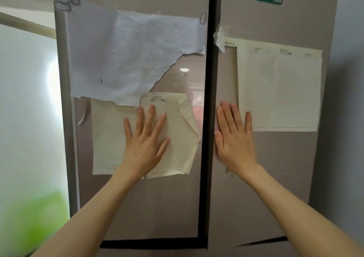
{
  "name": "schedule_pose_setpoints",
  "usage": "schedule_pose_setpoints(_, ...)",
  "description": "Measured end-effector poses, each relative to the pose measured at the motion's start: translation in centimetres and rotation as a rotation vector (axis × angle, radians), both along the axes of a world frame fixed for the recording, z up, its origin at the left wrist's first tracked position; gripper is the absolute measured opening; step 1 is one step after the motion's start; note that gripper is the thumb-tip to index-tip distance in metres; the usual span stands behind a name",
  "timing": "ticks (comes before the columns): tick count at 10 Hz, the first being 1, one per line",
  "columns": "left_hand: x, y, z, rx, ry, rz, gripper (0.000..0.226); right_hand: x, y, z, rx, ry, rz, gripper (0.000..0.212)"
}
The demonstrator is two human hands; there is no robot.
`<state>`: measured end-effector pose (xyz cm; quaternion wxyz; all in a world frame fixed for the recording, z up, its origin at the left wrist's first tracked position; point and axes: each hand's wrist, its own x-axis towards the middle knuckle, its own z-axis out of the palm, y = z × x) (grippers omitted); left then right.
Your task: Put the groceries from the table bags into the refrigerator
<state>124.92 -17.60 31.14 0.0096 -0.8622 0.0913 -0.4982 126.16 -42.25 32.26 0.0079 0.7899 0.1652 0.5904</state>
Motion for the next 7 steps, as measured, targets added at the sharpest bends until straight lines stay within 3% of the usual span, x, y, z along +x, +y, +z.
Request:
schedule_pose_setpoints(3, 2.7, 0.0, -1.3, 0.034, -0.327, 0.027, 0.063, 4.6, 1.4, -0.5, 0.045, -0.075, -0.008, 0.055)
schedule_pose_setpoints(5, 2.6, -0.1, -1.4, 0.028, -0.352, 0.028, 0.061, 2.7, 2.2, -0.2, 0.109, 0.021, 0.002, 0.056)
schedule_pose_setpoints(6, 2.9, 0.0, -1.6, 0.027, -0.367, 0.045, 0.062, -1.0, 2.9, -0.4, 0.25, 0.134, 0.132, 0.057)
schedule_pose_setpoints(7, 2.6, -0.2, -1.3, 0.006, -0.359, 0.019, 0.061, -6.3, 2.7, 0.6, 0.574, 0.297, 0.5, 0.043)
